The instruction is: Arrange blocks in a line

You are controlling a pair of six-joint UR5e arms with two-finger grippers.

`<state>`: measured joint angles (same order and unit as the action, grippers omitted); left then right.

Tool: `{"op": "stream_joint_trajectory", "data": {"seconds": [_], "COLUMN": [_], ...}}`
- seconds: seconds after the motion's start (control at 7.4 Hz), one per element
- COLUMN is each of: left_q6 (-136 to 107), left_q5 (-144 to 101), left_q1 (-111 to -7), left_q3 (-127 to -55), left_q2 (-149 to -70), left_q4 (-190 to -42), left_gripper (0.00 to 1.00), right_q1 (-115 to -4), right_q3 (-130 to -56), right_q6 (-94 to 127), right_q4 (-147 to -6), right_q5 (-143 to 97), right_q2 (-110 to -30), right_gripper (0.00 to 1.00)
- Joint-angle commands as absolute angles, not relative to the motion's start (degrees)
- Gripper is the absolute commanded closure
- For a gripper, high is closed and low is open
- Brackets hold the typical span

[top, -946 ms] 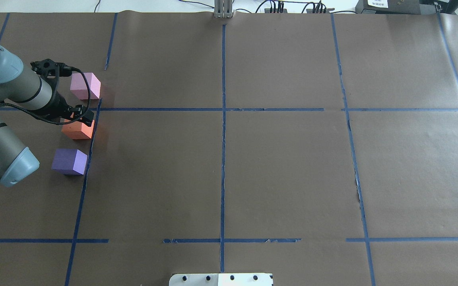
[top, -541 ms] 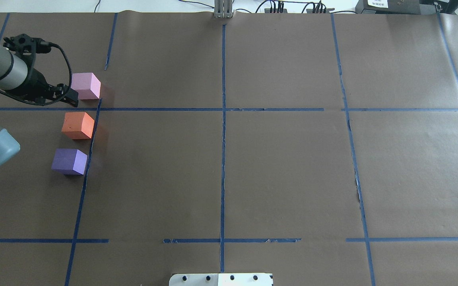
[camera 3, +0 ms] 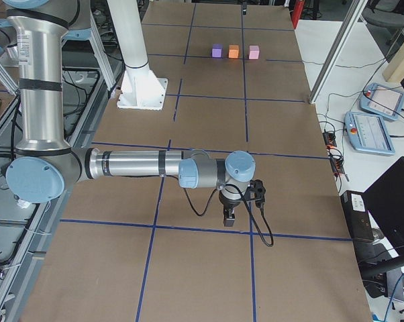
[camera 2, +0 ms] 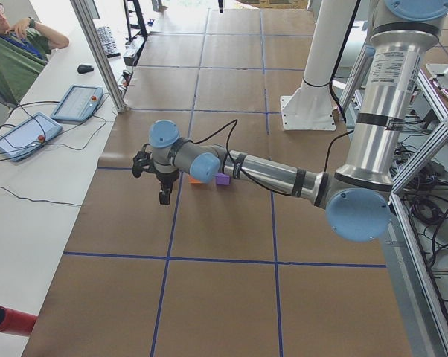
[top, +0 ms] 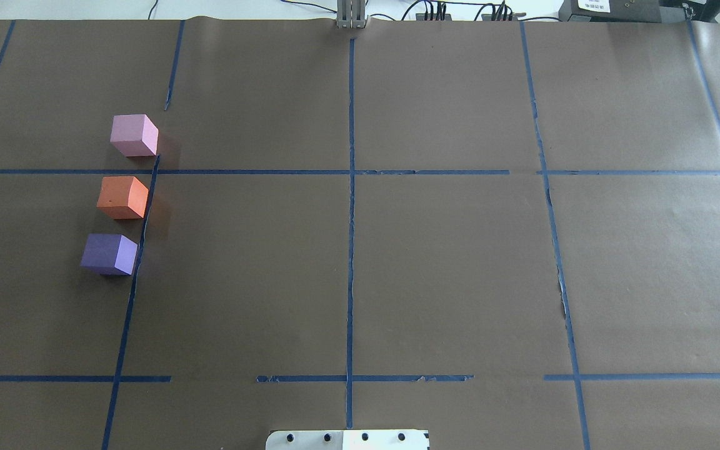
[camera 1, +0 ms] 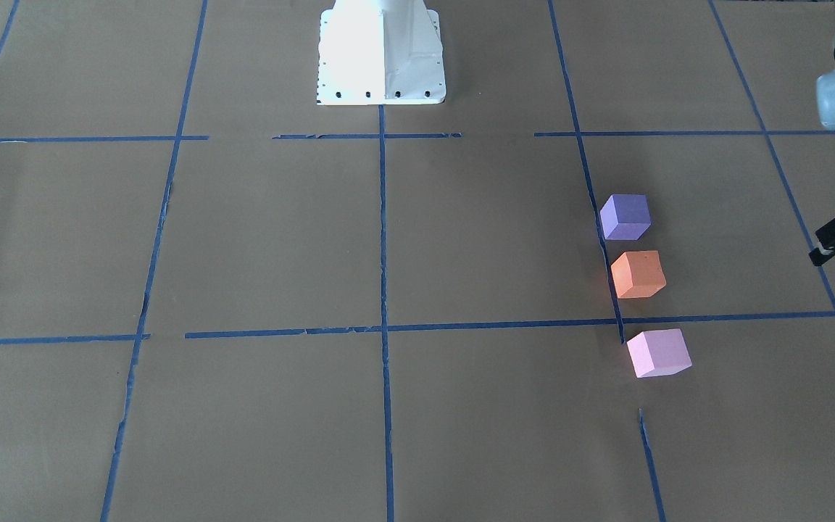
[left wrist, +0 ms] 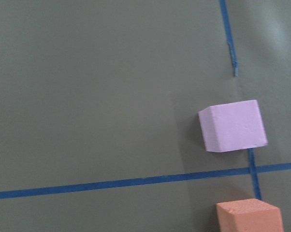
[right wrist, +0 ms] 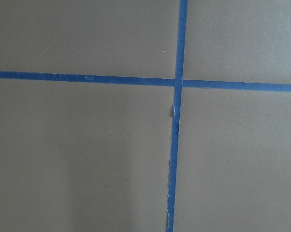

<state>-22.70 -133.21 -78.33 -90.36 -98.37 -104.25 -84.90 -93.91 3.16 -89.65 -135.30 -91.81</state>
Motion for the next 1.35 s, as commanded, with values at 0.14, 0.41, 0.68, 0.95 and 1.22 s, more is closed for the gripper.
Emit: {"op": "stream_joint_trajectory", "data": {"seconds": [0.14, 0.41, 0.68, 0.95, 1.22], "left_q6": [-5.4, -1.78, 7.42, 14.05, 14.15], "left_q5": [-133.68, -133.24, -133.24, -133.33, -133.77], "left_q1": [-85.34, -85.69, -89.36, -89.91, -89.91], "left_q3": [-85.16, -84.9, -85.43, -86.21, -91.47], "left_q2": [-95.98, -95.89, -95.89, -95.63, -91.96], "left_q4": [-95.76, -93.6, -86.53, -82.9, -80.33], "left_gripper": [0.0, 0.0, 0.0, 0.0, 0.0], "right_q1": [-84.9, -84.9, -84.82, -84.9, -84.9], "right_q3": [-93.87, -93.87, -93.96, -93.96, -93.87], "right_q6": [3.16, 3.16, 3.16, 3.16, 3.16], "right_q4": [-89.65, -89.65, -89.65, -89.65, -89.65], "right_q5": [-135.26, -135.35, -135.26, -135.26, -135.26], "right_q2": [-91.85, -91.76, -91.85, -91.84, -91.85], "right_gripper": [0.0, 0.0, 0.0, 0.0, 0.0]}}
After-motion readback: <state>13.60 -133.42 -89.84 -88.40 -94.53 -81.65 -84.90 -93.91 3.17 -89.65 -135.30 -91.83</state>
